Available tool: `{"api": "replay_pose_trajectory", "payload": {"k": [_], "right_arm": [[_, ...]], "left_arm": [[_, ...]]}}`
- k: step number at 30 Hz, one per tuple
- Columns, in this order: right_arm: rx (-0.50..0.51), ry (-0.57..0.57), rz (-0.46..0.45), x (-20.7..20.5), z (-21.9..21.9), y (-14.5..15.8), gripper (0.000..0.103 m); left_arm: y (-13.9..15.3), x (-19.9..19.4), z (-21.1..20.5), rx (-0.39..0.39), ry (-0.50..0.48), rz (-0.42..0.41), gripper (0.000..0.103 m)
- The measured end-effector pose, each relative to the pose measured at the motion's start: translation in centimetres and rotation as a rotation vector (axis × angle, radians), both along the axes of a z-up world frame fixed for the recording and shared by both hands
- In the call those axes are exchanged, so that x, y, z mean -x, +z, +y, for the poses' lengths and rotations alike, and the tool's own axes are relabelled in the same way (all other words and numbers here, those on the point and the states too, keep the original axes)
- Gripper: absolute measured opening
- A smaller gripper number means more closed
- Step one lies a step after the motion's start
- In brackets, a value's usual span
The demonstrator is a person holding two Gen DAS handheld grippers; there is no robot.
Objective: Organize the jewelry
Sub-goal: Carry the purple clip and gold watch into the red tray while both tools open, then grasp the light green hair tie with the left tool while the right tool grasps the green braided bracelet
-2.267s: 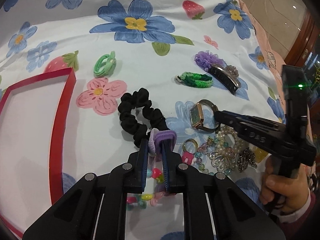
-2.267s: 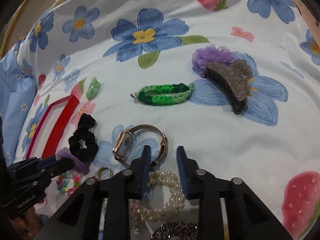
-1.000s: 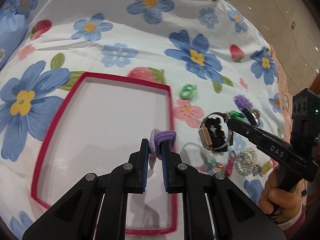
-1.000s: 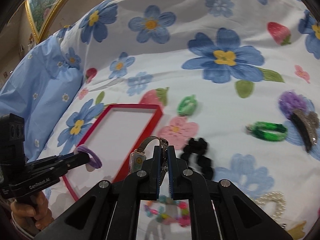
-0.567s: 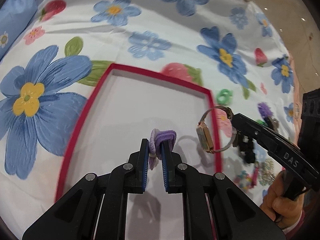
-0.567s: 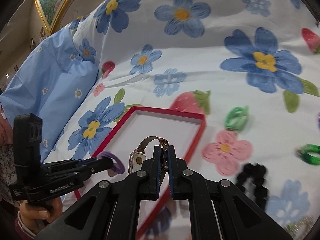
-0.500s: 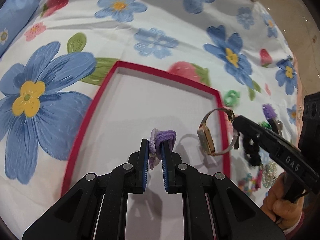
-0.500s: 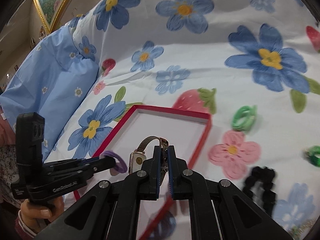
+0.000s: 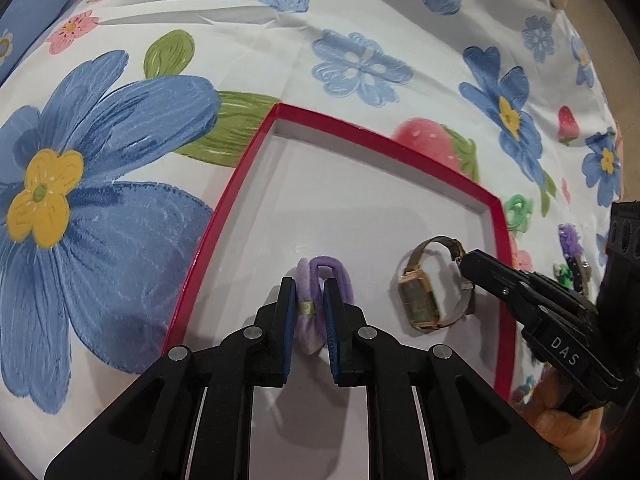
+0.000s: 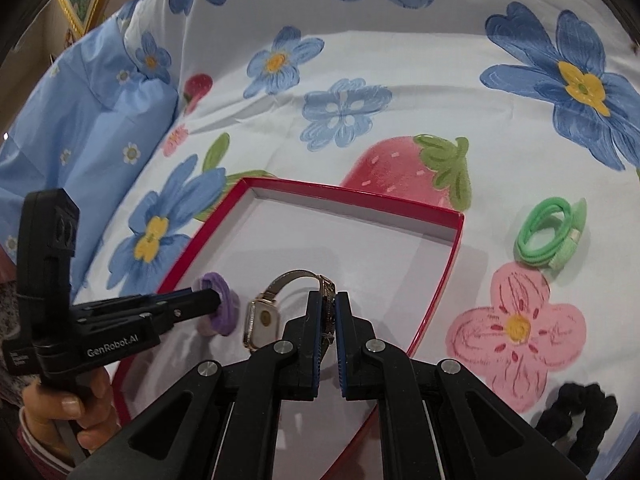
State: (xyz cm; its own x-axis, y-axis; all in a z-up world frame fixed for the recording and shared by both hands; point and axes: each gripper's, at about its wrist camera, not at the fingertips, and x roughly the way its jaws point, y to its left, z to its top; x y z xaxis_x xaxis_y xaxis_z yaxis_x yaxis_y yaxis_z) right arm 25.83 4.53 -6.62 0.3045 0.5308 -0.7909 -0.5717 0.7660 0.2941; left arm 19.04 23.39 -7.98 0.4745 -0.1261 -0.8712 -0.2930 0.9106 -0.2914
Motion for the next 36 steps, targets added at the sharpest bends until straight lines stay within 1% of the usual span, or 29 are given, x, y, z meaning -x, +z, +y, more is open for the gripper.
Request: {"api": "replay_pose_trajectory", "payload": {"k": [5,6,7,8,9,10,15,16,18,20,21,23,25,27,31,36], "right_arm": [[0.054,0.021,-0.022,-0.1,0.7,-0.3,0.006],[0.062,0.023,-0.023,-0.1,0.8,-0.4,0.006],[0.066,0.023,-0.024,-0.1,0.9,-0.4,0.006],[0.069,0.028,-0.022,-0.1,1.0,-0.5,0.007],[0.070,0.031,-0.019,-0.2,1.1,-0.5,0.007],[0.072,0.032,-0.018,-0.2,1.2,-0.6,0.007],[0.072,0.034,-0.014,-0.2,1.2,-0.5,0.009],[0.060,0.036,-0.009,-0.1,1.1,-0.3,0.012],[0.038,0.031,-0.014,0.1,0.8,0.3,0.015],[0.001,0.030,-0.013,0.4,0.1,1.1,0.025],[-0.012,0.031,-0.011,0.5,-0.1,1.3,0.027],[-0.028,0.022,-0.015,1.0,-1.1,2.0,0.028],[-0.044,0.006,-0.015,1.5,-2.3,2.5,0.028],[-0.058,-0.012,-0.015,1.9,-3.5,3.0,0.028],[-0.085,-0.050,-0.020,2.7,-6.5,3.9,0.036],[-0.098,-0.098,-0.028,3.5,-9.9,4.6,0.037]], "left_arm": [[-0.1,0.0,0.0,-0.022,0.006,0.000,0.014],[-0.1,-0.1,0.0,-0.024,0.006,0.001,0.016],[0.0,0.0,0.1,-0.027,0.011,0.002,0.021],[0.1,0.1,0.2,-0.030,0.017,0.002,0.024],[0.2,0.2,0.3,-0.030,0.024,0.001,0.031],[0.2,0.4,0.4,-0.028,0.032,-0.001,0.034],[0.8,1.3,0.5,-0.016,0.051,-0.011,0.034],[1.0,1.4,0.4,-0.018,0.051,-0.013,0.035],[1.6,1.8,0.2,-0.026,0.052,-0.022,0.038],[2.3,2.2,-0.1,-0.030,0.051,-0.035,0.038],[2.7,2.4,-0.3,-0.033,0.048,-0.043,0.039],[3.4,2.7,-0.7,-0.034,0.045,-0.059,0.039],[4.0,3.0,-1.2,-0.027,0.039,-0.074,0.042],[4.6,3.3,-2.0,-0.030,0.029,-0.085,0.044],[5.3,3.7,-3.6,-0.018,0.002,-0.099,0.044],[5.8,3.7,-6.3,-0.010,-0.050,-0.109,0.046]]}}
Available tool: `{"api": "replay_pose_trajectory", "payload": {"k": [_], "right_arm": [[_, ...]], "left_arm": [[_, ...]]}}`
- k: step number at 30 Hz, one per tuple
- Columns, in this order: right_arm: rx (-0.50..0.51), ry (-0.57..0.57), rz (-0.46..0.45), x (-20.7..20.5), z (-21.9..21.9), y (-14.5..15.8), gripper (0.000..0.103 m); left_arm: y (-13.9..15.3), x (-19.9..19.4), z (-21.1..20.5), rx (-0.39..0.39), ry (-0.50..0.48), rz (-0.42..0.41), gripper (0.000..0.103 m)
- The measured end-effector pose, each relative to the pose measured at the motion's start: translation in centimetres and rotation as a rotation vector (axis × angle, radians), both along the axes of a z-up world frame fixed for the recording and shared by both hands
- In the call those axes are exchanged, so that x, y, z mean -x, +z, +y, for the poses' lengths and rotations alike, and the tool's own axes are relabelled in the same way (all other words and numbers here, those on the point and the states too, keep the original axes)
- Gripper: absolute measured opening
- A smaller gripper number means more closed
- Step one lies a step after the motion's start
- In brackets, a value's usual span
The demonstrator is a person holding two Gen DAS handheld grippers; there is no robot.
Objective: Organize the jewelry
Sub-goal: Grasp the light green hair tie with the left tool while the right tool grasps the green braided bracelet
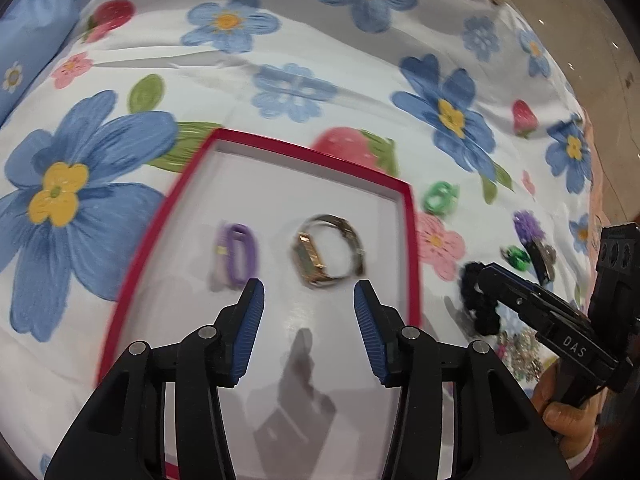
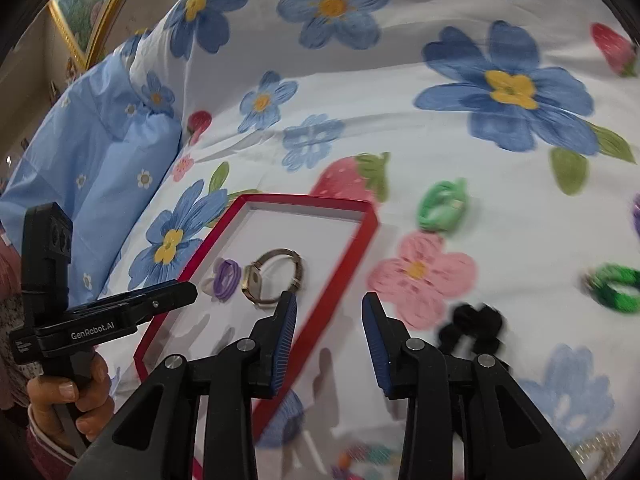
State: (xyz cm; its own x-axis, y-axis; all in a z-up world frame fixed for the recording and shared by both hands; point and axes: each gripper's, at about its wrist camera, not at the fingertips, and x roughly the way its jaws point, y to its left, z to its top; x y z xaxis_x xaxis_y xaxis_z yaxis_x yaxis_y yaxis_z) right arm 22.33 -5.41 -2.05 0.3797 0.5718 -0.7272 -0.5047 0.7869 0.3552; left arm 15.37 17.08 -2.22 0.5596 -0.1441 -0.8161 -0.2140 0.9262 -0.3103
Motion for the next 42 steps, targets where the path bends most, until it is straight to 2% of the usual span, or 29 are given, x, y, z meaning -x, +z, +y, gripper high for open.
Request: {"api": "replay_pose_trajectory", "payload": {"k": [17,22,25,30,32,37,42], "right_arm": [[0.036,-0.121,-0.054,0.7,-10.8,1.4,0.040],[0.073,-0.145,-0.054,-0.1,-13.5,1.1,0.045],[0.095,-0.130,-0.050,-0.6,-14.4,0.9,0.048],[0.143,-0.097,-0.094,-1.5,-15.0,1.2,0.055],[0.161,-0.084,-0.100,-2.1,-15.2,1.1,0.060],[0.223,-0.031,-0.112,-3.8,-15.3,0.9,0.066],[0.301,0.057,-0.153,-5.1,-14.3,0.3,0.067]], "left_arm": [[1.4,-2.0,-8.1,-0.026,-0.178,-0.030,0.046],[1.8,-3.1,-9.8,-0.044,-0.223,-0.040,0.049],[1.7,-3.9,-10.8,-0.061,-0.254,-0.040,0.049],[1.1,-5.6,-12.0,-0.082,-0.294,-0.024,0.049],[0.9,-6.6,-12.4,-0.091,-0.314,-0.019,0.049],[0.4,-9.6,-13.4,-0.124,-0.354,-0.002,0.054],[-0.5,-12.9,-14.1,-0.130,-0.364,0.015,0.054]]}}
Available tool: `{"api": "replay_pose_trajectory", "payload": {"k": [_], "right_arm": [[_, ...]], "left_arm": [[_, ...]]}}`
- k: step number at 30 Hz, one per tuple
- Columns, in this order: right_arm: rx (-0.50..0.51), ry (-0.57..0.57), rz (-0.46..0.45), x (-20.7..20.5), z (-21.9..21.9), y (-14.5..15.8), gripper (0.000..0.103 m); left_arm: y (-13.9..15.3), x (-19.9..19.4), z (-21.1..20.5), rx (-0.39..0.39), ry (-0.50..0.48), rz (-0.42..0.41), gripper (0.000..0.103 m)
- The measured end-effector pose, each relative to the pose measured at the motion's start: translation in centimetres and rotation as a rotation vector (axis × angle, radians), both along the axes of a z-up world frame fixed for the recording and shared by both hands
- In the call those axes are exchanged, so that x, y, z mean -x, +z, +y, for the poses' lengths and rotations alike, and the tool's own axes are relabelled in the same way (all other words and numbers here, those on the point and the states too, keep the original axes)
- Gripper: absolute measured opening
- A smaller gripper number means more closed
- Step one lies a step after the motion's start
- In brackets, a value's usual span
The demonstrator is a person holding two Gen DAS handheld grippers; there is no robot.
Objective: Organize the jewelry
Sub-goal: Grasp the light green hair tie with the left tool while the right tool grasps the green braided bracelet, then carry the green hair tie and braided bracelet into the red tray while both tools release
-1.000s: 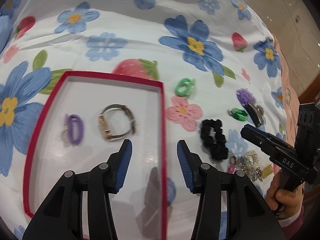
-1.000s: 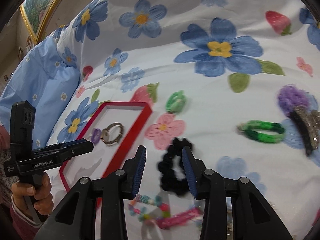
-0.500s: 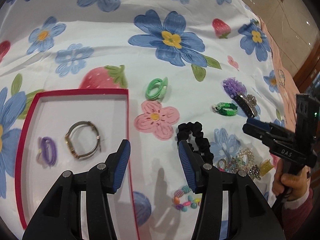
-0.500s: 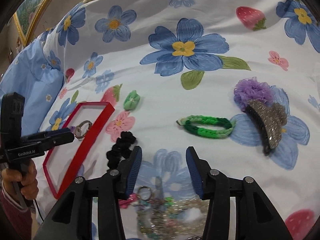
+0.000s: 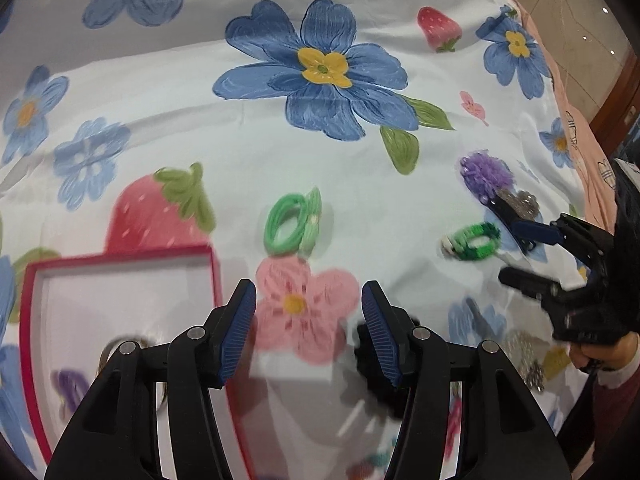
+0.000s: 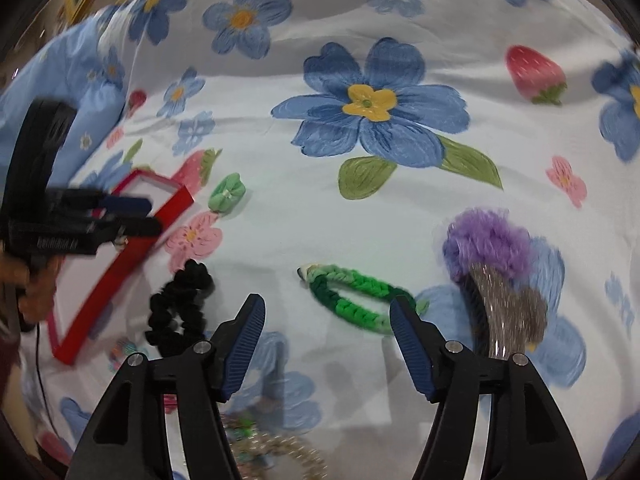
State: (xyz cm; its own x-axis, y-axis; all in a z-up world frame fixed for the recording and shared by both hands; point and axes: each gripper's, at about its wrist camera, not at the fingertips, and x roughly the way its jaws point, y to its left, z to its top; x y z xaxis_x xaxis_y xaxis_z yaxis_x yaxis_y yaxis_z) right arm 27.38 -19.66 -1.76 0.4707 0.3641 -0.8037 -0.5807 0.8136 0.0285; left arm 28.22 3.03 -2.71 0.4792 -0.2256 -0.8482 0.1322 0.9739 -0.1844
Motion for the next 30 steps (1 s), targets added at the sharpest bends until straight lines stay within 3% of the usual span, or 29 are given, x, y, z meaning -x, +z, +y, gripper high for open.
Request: {"api": "replay_pose_trajectory", "payload": {"k": [5,10,11,12,15,17,20,25,30], "right_arm": [[0.111,0.070,0.001,-1.6,1.2,-1.9,0.067],[0.118,0.014,0.037,-3.2,0.1,-3.4,0.065],[0.096,-0.002,0.055,-3.4,-0.3,-3.6,0.061],[0.083,-0.014,0.062,-3.5,-0.5,-3.6,0.057],[0.055,-0.045,0.069,-3.4,-1.2,-3.3,0.041],[0.039,-0.065,0.063,-3.1,-1.6,-2.9,0.018],[0.005,-0.086,0.066,-2.7,-2.0,-2.2,0.000],[-0.021,-0.068,0.053,-1.6,-1.4,-1.6,0.000],[-0.019,-0.083,0.040,-2.1,-1.4,-1.5,0.018]], "left_arm": [[-1.2,-3.0,-0.9,-0.030,-0.007,0.017,0.054],[-2.2,-4.8,-1.3,-0.044,0.004,0.035,0.054],[-2.6,-5.0,-1.5,-0.056,0.004,0.043,0.054],[-2.9,-5.1,-1.6,-0.062,0.003,0.050,0.046],[-3.3,-5.1,-1.9,-0.056,-0.012,0.057,0.010],[-3.0,-4.6,-2.0,-0.030,-0.021,0.050,0.010],[-2.1,-3.3,-2.5,-0.016,-0.044,0.029,0.010],[-0.7,-1.0,-2.4,0.030,-0.052,0.006,0.009],[1.2,1.7,-1.5,0.089,-0.043,-0.021,0.009]]}}
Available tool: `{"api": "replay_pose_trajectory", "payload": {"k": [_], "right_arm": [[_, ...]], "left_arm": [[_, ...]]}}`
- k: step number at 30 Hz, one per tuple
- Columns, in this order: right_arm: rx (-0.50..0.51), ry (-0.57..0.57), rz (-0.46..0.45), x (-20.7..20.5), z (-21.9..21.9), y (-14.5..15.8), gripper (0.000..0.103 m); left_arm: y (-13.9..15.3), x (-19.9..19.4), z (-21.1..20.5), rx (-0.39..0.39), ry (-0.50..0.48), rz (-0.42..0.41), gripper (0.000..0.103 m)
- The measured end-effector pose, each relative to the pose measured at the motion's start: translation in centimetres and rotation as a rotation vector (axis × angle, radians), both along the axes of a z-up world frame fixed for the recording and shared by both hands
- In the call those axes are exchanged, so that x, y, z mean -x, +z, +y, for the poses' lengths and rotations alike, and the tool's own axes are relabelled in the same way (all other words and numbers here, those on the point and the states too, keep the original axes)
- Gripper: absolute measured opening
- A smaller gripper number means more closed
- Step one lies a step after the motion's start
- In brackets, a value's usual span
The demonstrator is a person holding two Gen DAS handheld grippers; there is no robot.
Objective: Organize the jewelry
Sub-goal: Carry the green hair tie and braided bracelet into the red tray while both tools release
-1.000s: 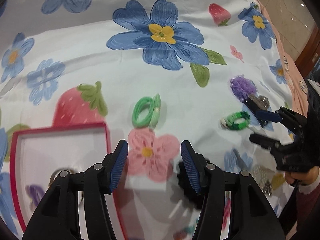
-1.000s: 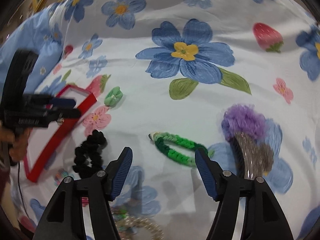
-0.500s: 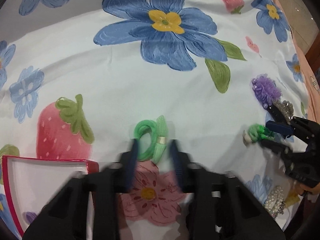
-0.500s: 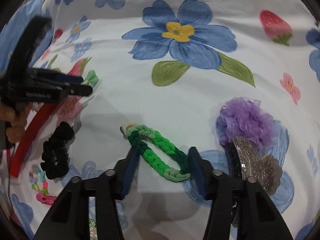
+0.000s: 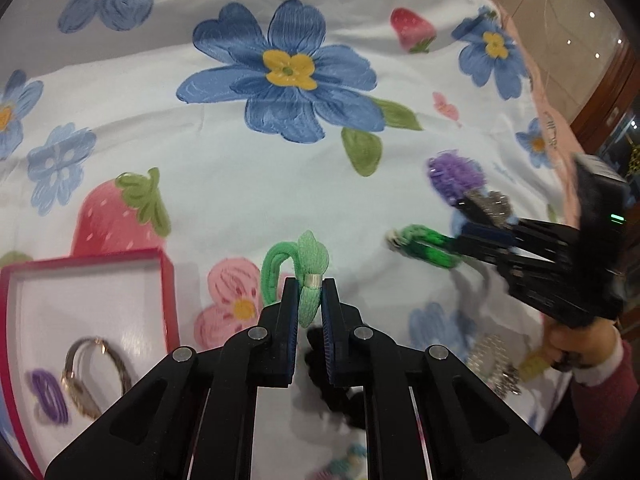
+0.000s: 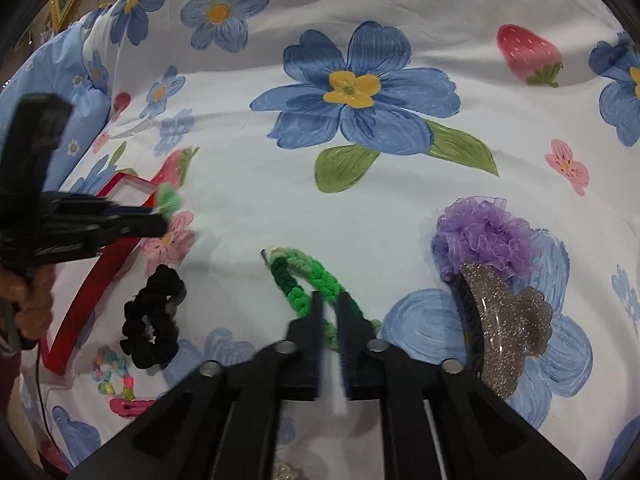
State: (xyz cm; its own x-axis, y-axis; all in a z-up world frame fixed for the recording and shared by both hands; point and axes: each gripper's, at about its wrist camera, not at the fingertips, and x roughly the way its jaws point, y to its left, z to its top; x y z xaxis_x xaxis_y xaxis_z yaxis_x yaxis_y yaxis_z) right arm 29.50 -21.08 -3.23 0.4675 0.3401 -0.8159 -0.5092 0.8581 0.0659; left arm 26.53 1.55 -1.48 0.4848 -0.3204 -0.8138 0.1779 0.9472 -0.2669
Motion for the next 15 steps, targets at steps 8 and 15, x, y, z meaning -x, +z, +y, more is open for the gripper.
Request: {"api": "replay_pose_trajectory", "payload": {"k": [8,15], "right_arm": [[0.043,0.031,0.073,-1.3,1.3,-2.2,0.035],[0.038,0.017,0.050,0.9,1.5,-0.8,0.008]], "left_arm": [[1.1,3.3,0.6,0.047,0.014,-0.011,0.009],[2.1,6.0,1.5,0.089,0.043,-0.027,0.009]]}}
